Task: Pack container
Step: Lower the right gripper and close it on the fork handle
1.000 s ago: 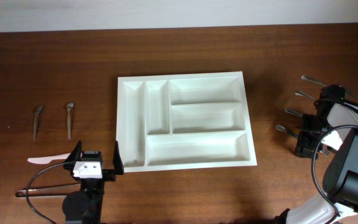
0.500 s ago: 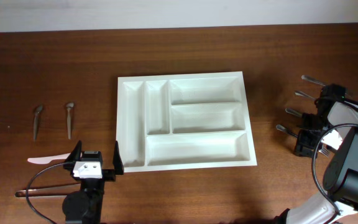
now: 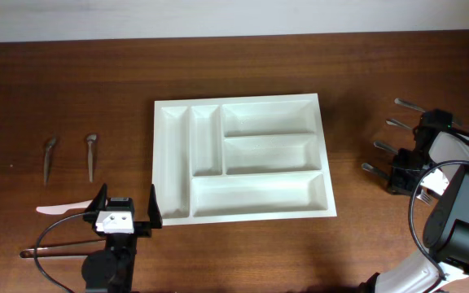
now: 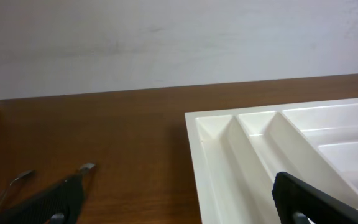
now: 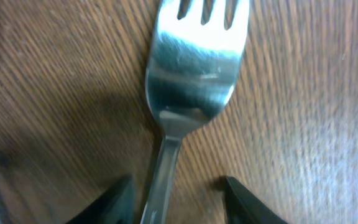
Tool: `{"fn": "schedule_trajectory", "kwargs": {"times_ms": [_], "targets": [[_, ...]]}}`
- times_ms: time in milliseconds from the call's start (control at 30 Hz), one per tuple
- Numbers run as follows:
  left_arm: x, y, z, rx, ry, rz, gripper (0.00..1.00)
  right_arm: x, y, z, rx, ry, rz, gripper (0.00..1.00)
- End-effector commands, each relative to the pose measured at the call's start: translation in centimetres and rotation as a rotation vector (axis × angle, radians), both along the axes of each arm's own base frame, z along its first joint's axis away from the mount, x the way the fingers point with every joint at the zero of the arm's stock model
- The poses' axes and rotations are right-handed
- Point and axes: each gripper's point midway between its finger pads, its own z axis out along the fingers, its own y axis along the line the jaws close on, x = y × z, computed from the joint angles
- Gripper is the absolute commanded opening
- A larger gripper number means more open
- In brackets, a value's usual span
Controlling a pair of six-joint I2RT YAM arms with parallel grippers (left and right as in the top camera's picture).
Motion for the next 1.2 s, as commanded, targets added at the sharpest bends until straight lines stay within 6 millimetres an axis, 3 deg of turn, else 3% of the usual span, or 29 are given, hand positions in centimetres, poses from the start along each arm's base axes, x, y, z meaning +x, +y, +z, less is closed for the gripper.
{"fn": "schedule_trajectory", "kwargs": {"times_ms": [0, 333, 667, 800, 1000, 1167], "targets": [[0.0, 0.0, -0.1, 0.016, 0.0, -0.002, 0.99, -1.9, 1.0, -2.0, 0.041, 0.089, -0.004, 0.41], [0.0, 0.0, -0.1, 0.016, 0.0, -0.002, 0.99, -2.1, 1.0, -2.0, 0.044, 0.095, 0.076, 0.06], [0.0, 0.0, -0.1, 0.016, 0.0, -0.002, 0.99, -1.8, 0.0, -1.0, 0.007, 0.111, 0.155, 0.04], [0.0, 0.0, -0.1, 0.016, 0.0, -0.002, 0.99, -0.5, -0.5, 1.0, 0.001, 0.104, 0.168, 0.04], [0.0, 0.0, -0.1, 0.016, 0.0, -0.002, 0.99, 3.1, -1.6, 5.9, -0.035, 0.034, 0.229, 0.04], [0.0, 0.0, -0.1, 0.016, 0.0, -0.002, 0.99, 6.5, 0.0, 10.2, -0.071, -0.034, 0.301, 0.04]]}}
